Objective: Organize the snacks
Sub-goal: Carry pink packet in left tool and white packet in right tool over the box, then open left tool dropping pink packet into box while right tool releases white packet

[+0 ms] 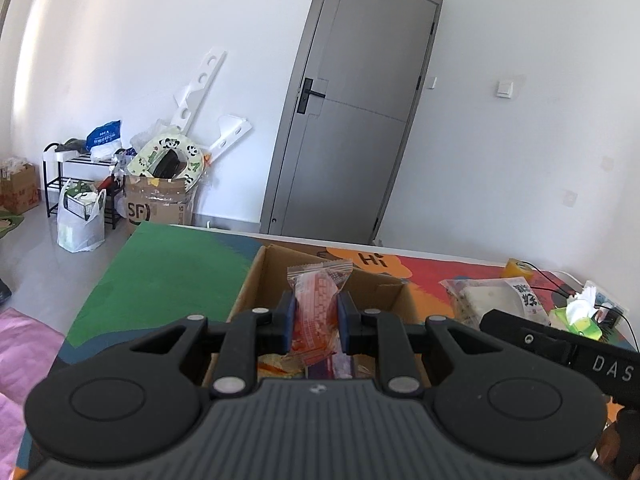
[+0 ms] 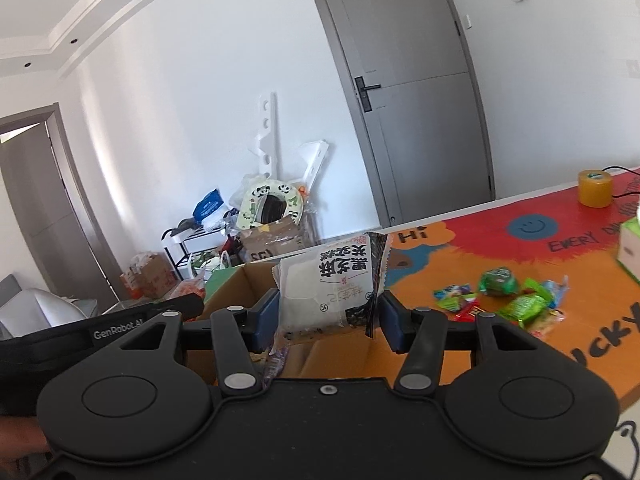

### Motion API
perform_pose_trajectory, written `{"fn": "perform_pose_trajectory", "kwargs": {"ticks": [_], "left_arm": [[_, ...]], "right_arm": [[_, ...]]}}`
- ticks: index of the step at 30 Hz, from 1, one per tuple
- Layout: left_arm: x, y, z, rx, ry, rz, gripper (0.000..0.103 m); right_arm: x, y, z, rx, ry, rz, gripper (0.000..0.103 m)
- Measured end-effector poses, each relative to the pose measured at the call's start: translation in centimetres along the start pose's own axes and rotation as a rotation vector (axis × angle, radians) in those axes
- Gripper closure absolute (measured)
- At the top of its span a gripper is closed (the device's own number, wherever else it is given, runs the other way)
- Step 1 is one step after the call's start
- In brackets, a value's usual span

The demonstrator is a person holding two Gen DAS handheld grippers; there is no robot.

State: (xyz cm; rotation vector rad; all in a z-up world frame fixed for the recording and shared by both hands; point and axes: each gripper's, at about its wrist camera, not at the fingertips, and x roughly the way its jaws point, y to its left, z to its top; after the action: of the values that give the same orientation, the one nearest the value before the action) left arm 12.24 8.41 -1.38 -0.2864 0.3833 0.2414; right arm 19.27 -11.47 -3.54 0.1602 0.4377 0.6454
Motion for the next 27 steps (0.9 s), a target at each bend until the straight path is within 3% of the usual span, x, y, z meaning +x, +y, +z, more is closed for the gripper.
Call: {"fn": "perform_pose_trajectory", "kwargs": {"ticks": [14,19,27], "left_arm": [[4.1,0.5,0.7,0.011,0.046,-0.001,0.082],[5.3,0.7,0.9,-0.006,0.076,0.010,0.077],[3.3,2.1,1.3,-0.039,0.052,0.031,0.071]], "right_arm": [[4.2,1.1,0.8,-0.001,0.034,0.012,0.051],[4.7,1.3,1.1,0.003,0.038,0.007,0.051],[5.5,2.5,1.7,0.000,0.039,0.036,0.051]]}}
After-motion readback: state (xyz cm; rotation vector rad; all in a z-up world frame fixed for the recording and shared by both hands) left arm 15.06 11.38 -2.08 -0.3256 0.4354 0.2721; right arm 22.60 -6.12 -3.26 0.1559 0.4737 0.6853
